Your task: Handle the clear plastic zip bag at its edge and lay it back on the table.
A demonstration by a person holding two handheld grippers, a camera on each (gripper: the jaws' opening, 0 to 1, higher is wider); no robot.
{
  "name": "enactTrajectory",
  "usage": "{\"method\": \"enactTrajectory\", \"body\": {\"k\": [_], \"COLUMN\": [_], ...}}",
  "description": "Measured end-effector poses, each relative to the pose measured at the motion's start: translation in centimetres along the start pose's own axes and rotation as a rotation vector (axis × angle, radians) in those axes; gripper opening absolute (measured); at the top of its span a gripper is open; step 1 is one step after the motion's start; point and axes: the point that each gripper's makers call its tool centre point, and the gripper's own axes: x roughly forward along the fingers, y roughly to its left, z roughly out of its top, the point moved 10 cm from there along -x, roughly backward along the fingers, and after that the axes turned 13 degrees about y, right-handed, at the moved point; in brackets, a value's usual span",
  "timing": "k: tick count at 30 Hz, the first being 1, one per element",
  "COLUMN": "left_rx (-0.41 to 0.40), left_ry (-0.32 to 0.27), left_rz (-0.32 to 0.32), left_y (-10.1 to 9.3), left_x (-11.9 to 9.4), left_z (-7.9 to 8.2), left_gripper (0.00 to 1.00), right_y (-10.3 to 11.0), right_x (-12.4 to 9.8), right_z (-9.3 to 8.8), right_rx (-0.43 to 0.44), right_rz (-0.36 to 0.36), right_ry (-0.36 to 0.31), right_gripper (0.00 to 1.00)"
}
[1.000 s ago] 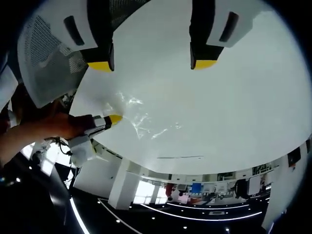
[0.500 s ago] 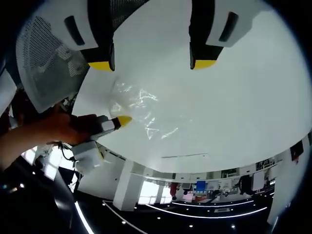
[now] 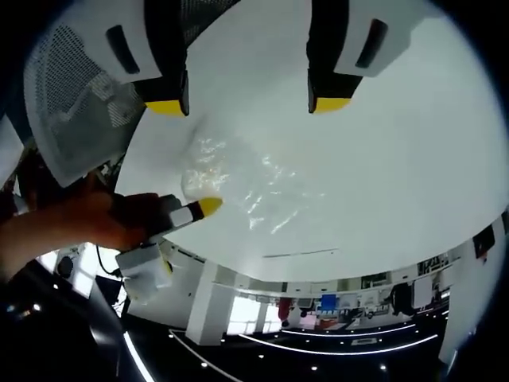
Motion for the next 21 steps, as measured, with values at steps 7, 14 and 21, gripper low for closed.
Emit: {"method": "enactTrajectory", "body": {"k": [7, 14, 21], "left_rx": [0.047, 0.084, 0.121], "left_ry": [0.008, 0.018, 0.025], "left_rz": [-0.006, -0.018, -0.002], "left_y": [-0.6, -0.7, -0.5], "left_x": [0.1, 0.5, 0.9], "left_z": [0.1, 0.1, 0.1], "left_gripper": [0.60, 0.59, 0.58], "right_y": [0.8, 1.9, 3.0], "right_x": [-0.1, -0.6, -0.9], "right_z": [0.4, 1.1, 1.8], "right_rx": [0.055, 0.056, 0.040], "right_rz": [0.014, 0.023, 0.037], "right_ry": [-0.006, -0.021, -0.034], "right_gripper": [0.00, 0.00, 0.00]}}
